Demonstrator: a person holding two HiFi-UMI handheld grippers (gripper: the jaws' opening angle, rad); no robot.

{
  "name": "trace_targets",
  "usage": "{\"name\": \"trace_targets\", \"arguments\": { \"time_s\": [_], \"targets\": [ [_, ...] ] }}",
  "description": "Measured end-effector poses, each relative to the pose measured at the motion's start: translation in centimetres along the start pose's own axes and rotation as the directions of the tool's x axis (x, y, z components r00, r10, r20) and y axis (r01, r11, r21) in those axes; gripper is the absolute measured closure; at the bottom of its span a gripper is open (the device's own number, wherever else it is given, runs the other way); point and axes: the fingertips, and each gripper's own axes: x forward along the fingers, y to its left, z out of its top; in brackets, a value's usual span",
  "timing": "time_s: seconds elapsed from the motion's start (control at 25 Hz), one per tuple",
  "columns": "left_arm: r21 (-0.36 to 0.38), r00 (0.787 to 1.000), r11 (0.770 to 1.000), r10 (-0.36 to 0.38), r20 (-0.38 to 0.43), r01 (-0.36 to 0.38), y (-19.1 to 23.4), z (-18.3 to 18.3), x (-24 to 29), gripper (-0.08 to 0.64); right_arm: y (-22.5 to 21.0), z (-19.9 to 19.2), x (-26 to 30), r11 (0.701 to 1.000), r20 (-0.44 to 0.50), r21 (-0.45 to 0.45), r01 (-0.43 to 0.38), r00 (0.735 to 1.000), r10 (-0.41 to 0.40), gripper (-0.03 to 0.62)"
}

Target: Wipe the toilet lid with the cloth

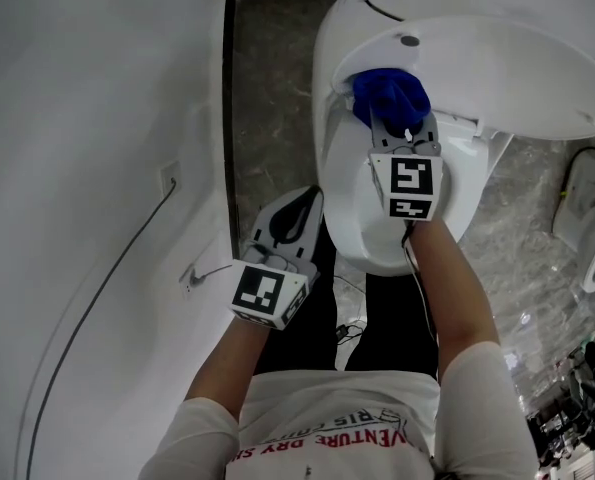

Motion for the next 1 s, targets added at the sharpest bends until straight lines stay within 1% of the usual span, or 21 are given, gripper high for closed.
{"name": "trace_targets", "arguments": {
  "time_s": [0.16,0.4,0.72,0.84,1.0],
  "targets": [
    [0.008,1.000,1.000,-0.007,-0.010,0.007,-0.9,-0.4,0.7,0.554,-2.1,-1.1,-0.5,1.000,-0.015,0.015,0.027,1.000,-0.027,0.499],
    [0.007,1.000,1.000,-0.008,-0.018,0.008,-2.3,-0.9,1.9,0.554,-4.8,-2.1,-1.5,0.999,-0.021,0.020,0.045,0.999,-0.044,0.498],
    [0.015,1.000,1.000,-0.023,-0.019,0.024,-5.7,-0.9,4.1,0.554,-9.5,-4.4,-3.5,0.996,-0.046,0.037,0.083,0.996,-0.081,0.498],
    [0.003,0.999,0.999,-0.032,-0.018,0.032,-7.0,-1.0,5.0,0.554,-11.3,-5.3,-4.3,0.995,-0.054,0.040,0.095,0.994,-0.093,0.499],
    [-0.017,0.999,0.999,-0.030,-0.020,0.029,-8.4,-1.3,6.1,0.554,-14.2,-6.9,-5.8,0.989,-0.082,0.069,0.133,0.989,-0.127,0.499]
  ]
}}
